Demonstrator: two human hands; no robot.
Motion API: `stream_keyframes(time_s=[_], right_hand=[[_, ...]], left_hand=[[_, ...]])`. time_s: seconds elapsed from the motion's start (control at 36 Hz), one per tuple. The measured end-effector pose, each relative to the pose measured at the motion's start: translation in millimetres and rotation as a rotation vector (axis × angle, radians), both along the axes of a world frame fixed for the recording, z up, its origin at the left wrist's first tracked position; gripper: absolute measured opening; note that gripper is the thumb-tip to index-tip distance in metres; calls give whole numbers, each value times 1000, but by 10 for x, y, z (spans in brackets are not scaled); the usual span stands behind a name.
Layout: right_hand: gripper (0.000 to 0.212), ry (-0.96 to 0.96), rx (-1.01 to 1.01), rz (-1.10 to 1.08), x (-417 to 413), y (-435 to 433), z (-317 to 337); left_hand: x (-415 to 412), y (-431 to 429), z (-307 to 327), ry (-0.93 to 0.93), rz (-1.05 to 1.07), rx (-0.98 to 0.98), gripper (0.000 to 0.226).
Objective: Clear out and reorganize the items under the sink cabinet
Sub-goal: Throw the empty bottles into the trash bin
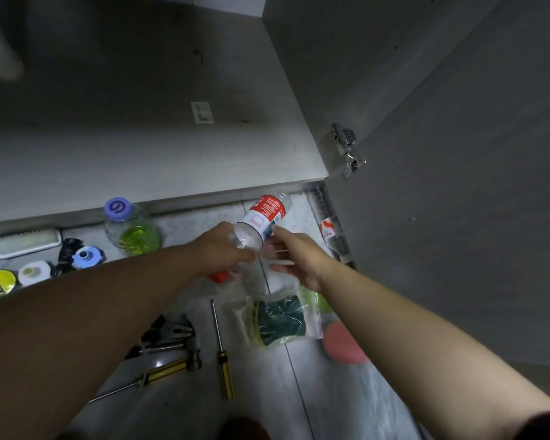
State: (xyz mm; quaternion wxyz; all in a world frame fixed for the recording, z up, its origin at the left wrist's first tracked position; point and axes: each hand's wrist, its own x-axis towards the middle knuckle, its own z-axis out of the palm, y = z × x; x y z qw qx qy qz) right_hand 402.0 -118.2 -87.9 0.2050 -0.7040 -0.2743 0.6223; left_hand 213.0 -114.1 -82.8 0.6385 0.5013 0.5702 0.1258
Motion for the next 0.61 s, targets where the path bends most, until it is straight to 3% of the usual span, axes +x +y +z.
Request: stream_keyframes(time_s=[0.11,0.19,0.28,0.39,0.5,0.61], right_hand=[[54,-644,44,239,269,164,-164],[66,-912,-8,354,465,265,-277],[75,-995,-56,348,561,292,-377],[77,-1058,-92,274,585,338,-455],[77,-1067,-118,219,575,383,-494],[92,-1157,-155,346,440,328,-529]], left_hand=[[-54,-8,-39,12,59,-105,46],[-95,-6,-96,-24,75,-184,54],[-119,-32,-153,-43,87,-218,54],[-154,-78,-206,-11,79,-218,34],[-155,-116,-182,-17,83,-234,38],[-144,-123,-124,-45,94,-240,31]])
